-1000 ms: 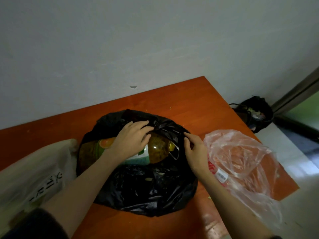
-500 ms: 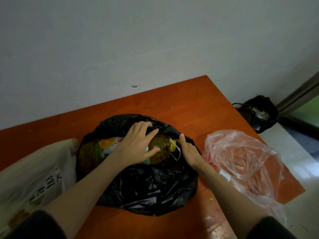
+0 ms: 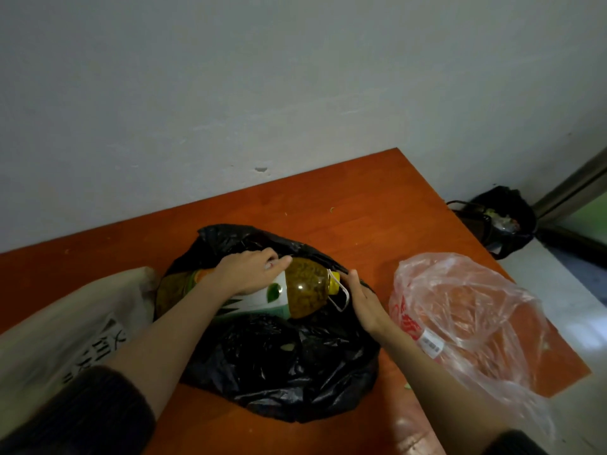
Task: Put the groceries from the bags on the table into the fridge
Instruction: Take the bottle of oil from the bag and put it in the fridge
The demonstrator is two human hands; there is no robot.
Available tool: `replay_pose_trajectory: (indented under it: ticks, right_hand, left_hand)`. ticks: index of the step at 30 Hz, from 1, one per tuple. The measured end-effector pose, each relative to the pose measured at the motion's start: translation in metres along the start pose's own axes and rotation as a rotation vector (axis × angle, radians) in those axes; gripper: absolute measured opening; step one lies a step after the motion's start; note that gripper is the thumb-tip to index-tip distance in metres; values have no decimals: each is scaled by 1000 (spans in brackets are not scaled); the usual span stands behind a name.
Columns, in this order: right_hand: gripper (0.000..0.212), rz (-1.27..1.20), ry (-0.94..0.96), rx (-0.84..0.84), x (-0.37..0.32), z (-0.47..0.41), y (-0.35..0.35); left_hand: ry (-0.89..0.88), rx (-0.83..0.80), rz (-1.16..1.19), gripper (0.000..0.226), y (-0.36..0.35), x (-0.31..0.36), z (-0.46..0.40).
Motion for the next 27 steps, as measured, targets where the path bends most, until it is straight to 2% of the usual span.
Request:
replay_pose_trajectory:
  ticks: [2, 4, 6, 8, 11, 13, 17, 21, 24, 27]
  right_hand:
    - [63, 3, 27, 40, -1, 2, -1]
    - [51, 82, 103, 191, -6, 7, 0]
    - [35, 201, 219, 341, -12, 18, 2]
    - [26, 282, 295, 353, -15, 24, -2]
    - [21, 470, 238, 340, -12, 24, -10]
    - [13, 505, 223, 379, -14, 23, -13]
    - [21, 351, 205, 332, -30, 29, -9]
    - [27, 217, 232, 234, -54, 38, -11]
    - [27, 204, 303, 213, -90, 47, -12]
    - [28, 213, 451, 234, -147, 61, -13]
  left_hand:
    - [53, 1, 88, 68, 2, -5, -4]
    - [64, 38, 104, 66, 2, -4, -4]
    - [8, 161, -48, 68, 0, 1, -1]
    - [-111, 356, -227, 74, -3, 10, 8]
    - [-265, 520, -363, 77, -16, 26, 21]
    - [-271, 479, -388, 82, -25, 33, 25]
    - [-176, 243, -367, 111, -28, 28, 25]
    - [-120, 134, -360, 122, -16, 22, 30]
    - [-150, 188, -352, 124, 0, 18, 44]
    - [-189, 336, -99, 120, 24, 16, 73]
Point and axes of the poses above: each hand's wrist, its own z-axis away from the middle knuckle, its own y-axis out of the back of the hand, x = y × z, the point moved 2 cm from there along -z, towards the middle knuckle, and after that the axes turned 8 degrees about -x, right-handed, at the moved point
